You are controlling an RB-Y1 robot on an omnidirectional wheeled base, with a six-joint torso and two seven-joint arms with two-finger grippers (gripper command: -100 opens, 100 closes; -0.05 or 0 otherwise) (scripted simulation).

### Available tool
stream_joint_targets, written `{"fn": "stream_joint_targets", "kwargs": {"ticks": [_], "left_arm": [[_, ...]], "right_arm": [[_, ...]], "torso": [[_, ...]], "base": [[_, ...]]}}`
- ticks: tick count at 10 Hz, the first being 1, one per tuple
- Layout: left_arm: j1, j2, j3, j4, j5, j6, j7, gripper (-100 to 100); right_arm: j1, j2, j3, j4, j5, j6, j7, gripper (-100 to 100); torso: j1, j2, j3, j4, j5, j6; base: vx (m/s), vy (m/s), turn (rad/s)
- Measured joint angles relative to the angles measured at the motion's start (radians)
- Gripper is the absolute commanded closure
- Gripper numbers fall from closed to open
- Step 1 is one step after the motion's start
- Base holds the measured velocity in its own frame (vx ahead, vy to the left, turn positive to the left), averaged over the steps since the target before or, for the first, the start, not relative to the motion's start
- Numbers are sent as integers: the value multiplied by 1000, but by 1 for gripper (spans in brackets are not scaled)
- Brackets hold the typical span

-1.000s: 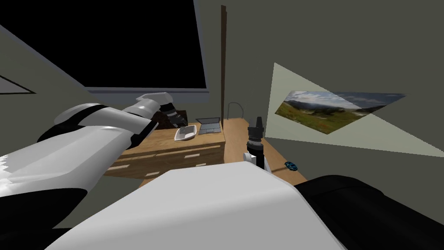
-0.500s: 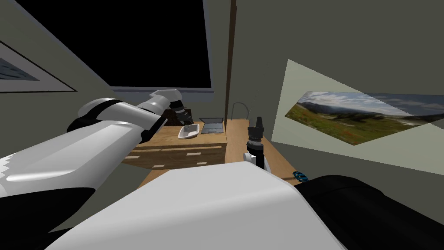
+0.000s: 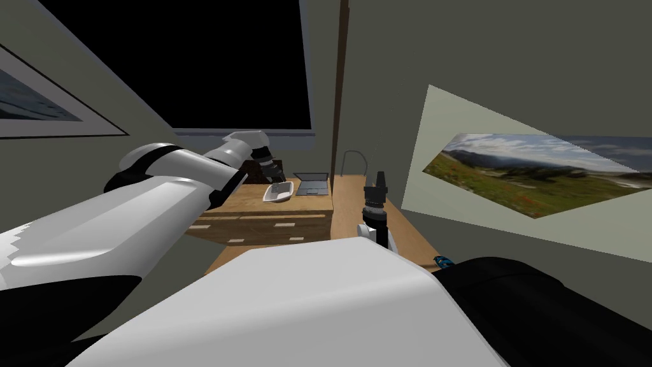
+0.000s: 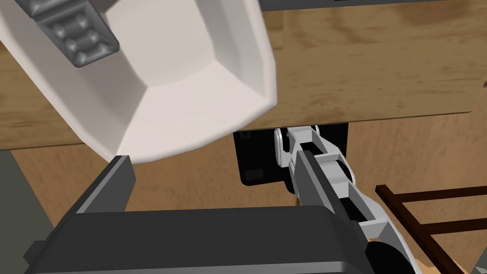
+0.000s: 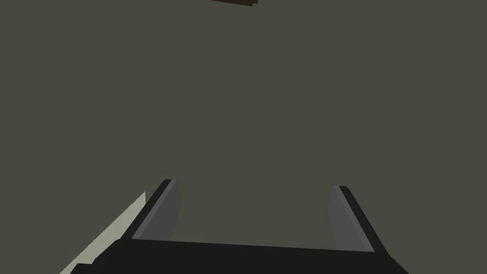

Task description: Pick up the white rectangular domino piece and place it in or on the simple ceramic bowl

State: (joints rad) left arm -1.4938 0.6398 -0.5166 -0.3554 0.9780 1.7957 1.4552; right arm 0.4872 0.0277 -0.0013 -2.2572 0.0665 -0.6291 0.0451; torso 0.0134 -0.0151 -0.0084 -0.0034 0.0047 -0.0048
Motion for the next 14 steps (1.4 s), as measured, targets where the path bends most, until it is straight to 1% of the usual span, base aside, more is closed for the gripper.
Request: {"fn": "stream_joint_targets", "kwargs": {"ticks": [2, 3, 4, 5, 6, 7, 8, 9, 10, 11, 12, 13, 14], "left_arm": [[0, 0, 0, 1, 0, 0, 0, -100], [-37, 17, 24, -1, 0, -26, -28, -100], [-25, 47, 58, -72, 8, -45, -40, -100], [-34, 49, 88, -104, 7, -72, -62, -100], [-43, 51, 118, -113, 6, -99, -91, -100], [-59, 46, 145, -88, 3, -132, -125, -100], [-53, 50, 175, -100, 4, -162, -137, -100], [-44, 51, 195, -115, 5, -190, -134, -100], [-43, 51, 203, -117, 6, -220, -132, -100], [-33, 55, 206, -137, 7, -244, -125, -100], [-33, 54, 207, -137, 7, -271, -122, -100], [-67, 58, 196, -117, 11, -268, -123, -100], [-72, 66, 192, -135, 15, -251, -114, -100]], "right_arm": [[0, 0, 0, 0, 0, 0, 0, 0], [0, 0, 0, 0, 0, 0, 0, 0], [0, 0, 0, 0, 0, 0, 0, 0], [0, 0, 0, 0, 0, 0, 0, 0], [0, 0, 0, 0, 0, 0, 0, 0], [0, 0, 0, 0, 0, 0, 0, 0], [0, 0, 0, 0, 0, 0, 0, 0], [0, 0, 0, 0, 0, 0, 0, 0], [0, 0, 0, 0, 0, 0, 0, 0], [0, 0, 0, 0, 0, 0, 0, 0], [0, 0, 0, 0, 0, 0, 0, 0], [0, 0, 0, 0, 0, 0, 0, 0], [0, 0, 0, 0, 0, 0, 0, 0]], "torso": [[1, 0, 0, 0, 0, 0], [1, 0, 0, 0, 0, 0], [3, 0, 0, 0, 1, 0], [2, 0, 0, 0, 0, 0], [2, 0, 0, 0, 0, 0], [2, 0, 0, 0, 0, 0], [2, -1, 0, 0, 1, 0], [1, 0, 0, 0, 0, 0], [0, 0, 0, 0, 0, 0], [1, 0, 0, 0, 0, 0], [1, 0, 0, 0, 0, 0], [0, 1, 1, 0, 0, 0], [-1, 0, 0, 0, 0, 0]], "base": [[5, 20, -56], [10, 50, -126], [9, 44, -123], [10, 37, -105], [6, 33, -94], [7, 22, -62], [2, 6, -17], [0, 0, 0], [5, 11, -32], [0, 13, -36], [-15, -2, -11], [1, -10, -15], [0, -13, -9]]}}
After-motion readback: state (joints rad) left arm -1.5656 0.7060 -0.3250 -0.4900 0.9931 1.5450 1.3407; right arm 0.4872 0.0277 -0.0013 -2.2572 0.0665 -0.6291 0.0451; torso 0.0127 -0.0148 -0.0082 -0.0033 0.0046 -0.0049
